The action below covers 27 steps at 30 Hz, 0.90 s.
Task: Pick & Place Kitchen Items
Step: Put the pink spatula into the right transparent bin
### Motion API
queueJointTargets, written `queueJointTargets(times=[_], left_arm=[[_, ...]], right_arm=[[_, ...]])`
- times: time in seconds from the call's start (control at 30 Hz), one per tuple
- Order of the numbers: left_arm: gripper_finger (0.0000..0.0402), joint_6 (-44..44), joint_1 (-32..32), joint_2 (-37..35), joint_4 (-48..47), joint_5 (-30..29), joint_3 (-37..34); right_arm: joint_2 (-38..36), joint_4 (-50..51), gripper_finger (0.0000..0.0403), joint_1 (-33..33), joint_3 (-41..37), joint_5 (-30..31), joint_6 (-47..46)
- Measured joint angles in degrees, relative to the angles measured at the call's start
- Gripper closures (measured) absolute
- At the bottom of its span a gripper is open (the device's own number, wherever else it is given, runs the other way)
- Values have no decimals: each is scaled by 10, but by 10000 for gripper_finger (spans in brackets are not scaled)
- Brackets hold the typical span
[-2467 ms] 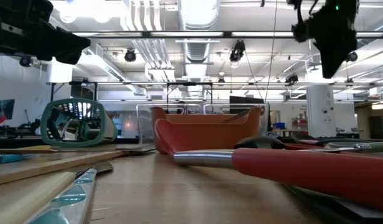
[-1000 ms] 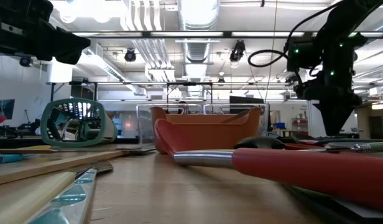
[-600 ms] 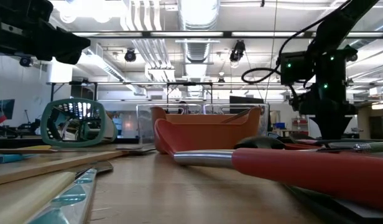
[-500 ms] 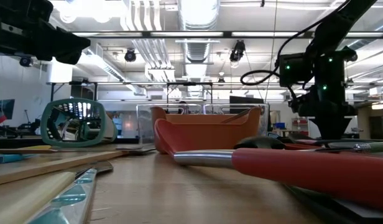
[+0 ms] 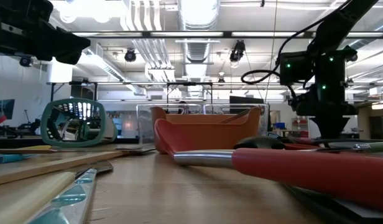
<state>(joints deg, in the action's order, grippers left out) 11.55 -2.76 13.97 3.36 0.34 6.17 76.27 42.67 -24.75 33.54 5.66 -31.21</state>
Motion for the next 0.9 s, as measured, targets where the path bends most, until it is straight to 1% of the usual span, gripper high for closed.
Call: queueJointTargets(times=[0.17, 0.57, 0.9], left_arm=[[383, 0, 0, 0, 0, 0, 0], [383, 0, 0, 0, 0, 0, 0], [383, 0, 0, 0, 0, 0, 0]], right_arm=[[-21, 4, 392, -2, -1, 6, -7], [-47, 8, 394, -2, -2, 5, -8], [-107, 7, 394, -2, 10, 8, -14]])
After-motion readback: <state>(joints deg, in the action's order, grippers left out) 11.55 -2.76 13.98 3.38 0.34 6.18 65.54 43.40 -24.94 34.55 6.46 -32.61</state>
